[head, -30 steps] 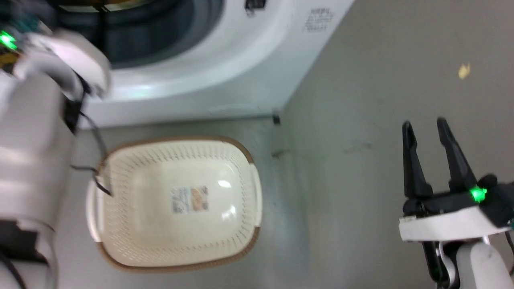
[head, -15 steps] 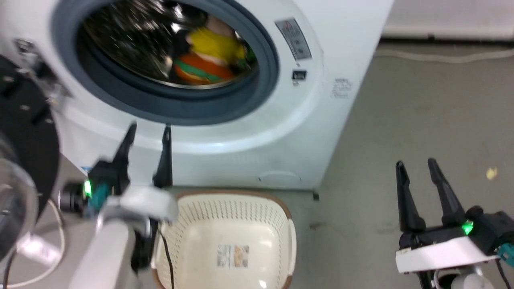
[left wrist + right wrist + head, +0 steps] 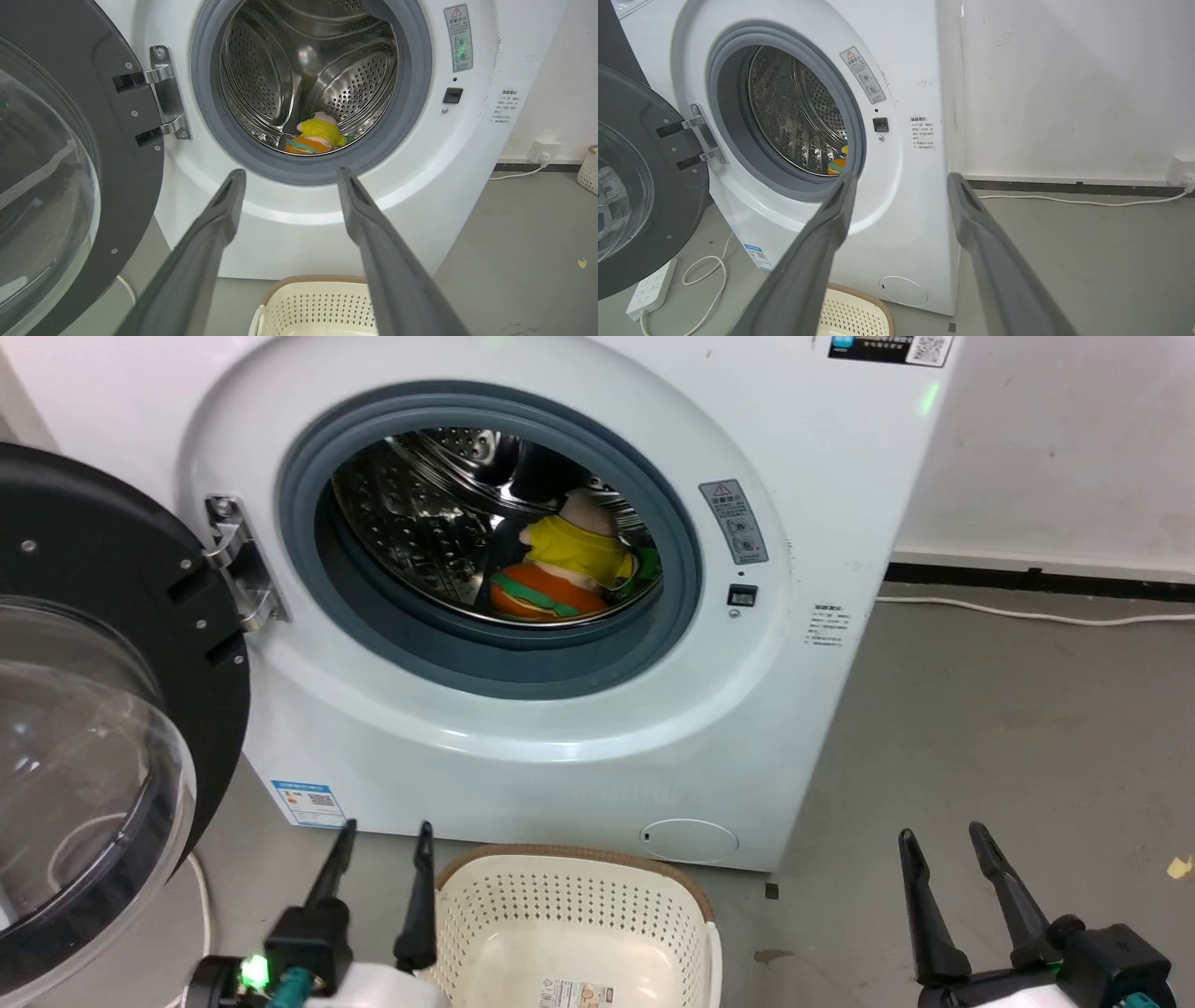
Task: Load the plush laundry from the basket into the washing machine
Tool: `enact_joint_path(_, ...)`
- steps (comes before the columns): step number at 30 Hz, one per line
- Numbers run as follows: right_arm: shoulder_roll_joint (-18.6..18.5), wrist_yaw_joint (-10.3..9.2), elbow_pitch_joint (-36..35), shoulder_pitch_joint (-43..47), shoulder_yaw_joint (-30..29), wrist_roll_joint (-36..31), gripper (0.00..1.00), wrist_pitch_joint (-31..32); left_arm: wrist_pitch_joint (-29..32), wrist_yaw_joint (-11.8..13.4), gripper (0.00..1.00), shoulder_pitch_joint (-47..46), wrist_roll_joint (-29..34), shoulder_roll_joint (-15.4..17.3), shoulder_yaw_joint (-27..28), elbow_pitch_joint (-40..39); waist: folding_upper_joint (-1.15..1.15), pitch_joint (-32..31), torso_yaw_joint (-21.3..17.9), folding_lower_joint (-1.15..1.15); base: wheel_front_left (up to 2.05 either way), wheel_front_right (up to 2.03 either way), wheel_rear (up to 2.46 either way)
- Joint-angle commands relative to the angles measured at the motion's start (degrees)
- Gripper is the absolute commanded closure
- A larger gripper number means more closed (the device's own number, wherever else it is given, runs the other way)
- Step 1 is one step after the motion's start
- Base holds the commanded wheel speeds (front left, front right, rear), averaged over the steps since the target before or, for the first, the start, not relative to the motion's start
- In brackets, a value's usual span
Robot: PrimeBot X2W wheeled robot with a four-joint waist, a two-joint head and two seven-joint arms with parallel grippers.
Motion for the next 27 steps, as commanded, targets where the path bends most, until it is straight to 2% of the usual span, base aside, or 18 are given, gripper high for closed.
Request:
enact_joint_path(1, -0.07, -0.04, -0.30, 0.63, 0.08, -0.43, 0.00, -0.25, -0.30, 0.08, 0.00, 0.79, 1.03, -0.22, -0.25, -0.29, 0.00, -0.14, 0.31, 0.01, 0.00, 0.00, 0.00)
enact_joint_path(6, -0.07, -0.04, 0.18, 0.97, 0.49, -0.08, 0.00, -0.25, -0.30, -1.05, 0.00, 0.96, 2.98, -0.11, -1.32, 0.10, 0.00, -0.22, 0.79, 0.01, 0.00, 0.00, 0.00)
enact_joint_path(7, 0.00, 0.00, 0.20, 0.01, 0.52, -0.13, 1.00, 0.01, 0.01, -1.05, 1.00, 0.70, 3.00, 0.05, -1.25, 0.15, 0.00, -0.23, 0.78, 0.01, 0.00, 0.00, 0.00)
enact_joint_path(27, 0.00, -0.01, 0.01, -0.80, 0.13, -1.62, 1.00, 2.00, 2.03, -1.98, 1.00, 0.71, 4.43, -1.08, 0.82, -0.90, 0.00, -0.19, 0.49, 0.01, 0.00, 0.00, 0.00)
